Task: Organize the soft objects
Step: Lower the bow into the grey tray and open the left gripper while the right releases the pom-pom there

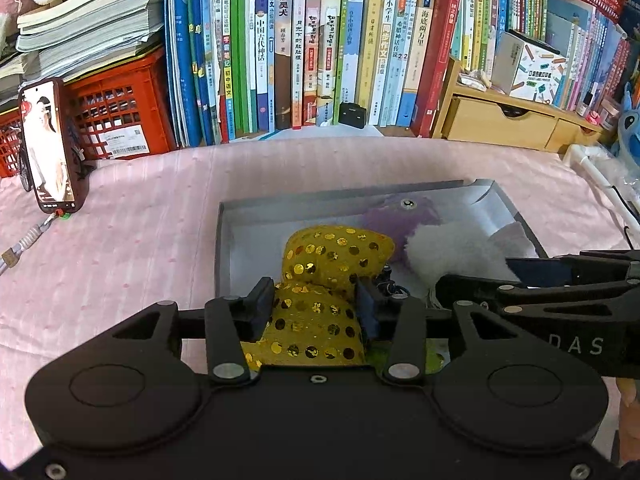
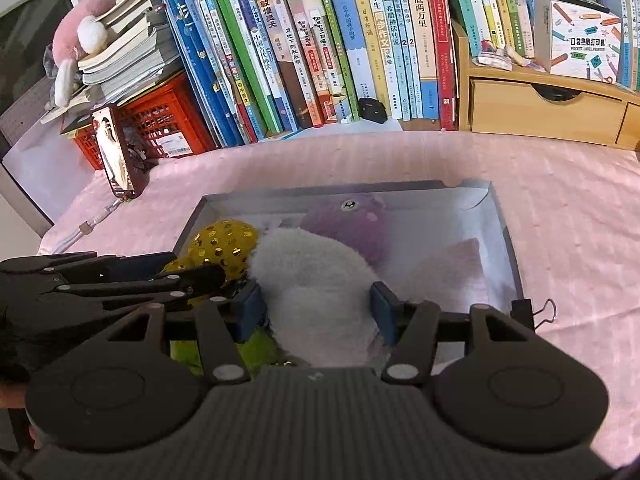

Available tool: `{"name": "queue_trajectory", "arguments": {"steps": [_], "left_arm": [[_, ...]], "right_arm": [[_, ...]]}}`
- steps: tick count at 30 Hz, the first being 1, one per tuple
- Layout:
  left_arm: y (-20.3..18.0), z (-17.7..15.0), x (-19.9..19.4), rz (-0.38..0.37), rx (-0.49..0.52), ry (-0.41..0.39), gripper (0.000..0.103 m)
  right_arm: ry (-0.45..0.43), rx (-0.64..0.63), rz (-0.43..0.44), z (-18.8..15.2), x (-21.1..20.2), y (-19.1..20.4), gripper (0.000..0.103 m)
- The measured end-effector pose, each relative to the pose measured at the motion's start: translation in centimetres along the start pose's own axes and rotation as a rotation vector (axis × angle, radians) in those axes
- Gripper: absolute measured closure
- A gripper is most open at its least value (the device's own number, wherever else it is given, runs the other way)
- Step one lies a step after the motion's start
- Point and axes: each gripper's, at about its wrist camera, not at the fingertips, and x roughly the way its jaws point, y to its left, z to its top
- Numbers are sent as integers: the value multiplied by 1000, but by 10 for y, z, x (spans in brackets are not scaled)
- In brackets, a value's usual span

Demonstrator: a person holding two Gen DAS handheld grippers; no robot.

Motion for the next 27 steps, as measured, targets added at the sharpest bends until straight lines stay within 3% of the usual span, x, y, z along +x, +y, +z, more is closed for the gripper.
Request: {"name": "queue_trajectory", "arguments": {"steps": [9,16,27], "left_arm": [[1,-2,-7,-2,-4,-7,50],[2,-3,-20,8,-9,-41,27],[-5,-8,-51,-3,13,-108,23]], "right_arm": [[-5,23,28,0,-4,-5,39],[-17,59,47,0,-12,-13,29],[-88,46,50,-4,-39,-12,24]]}}
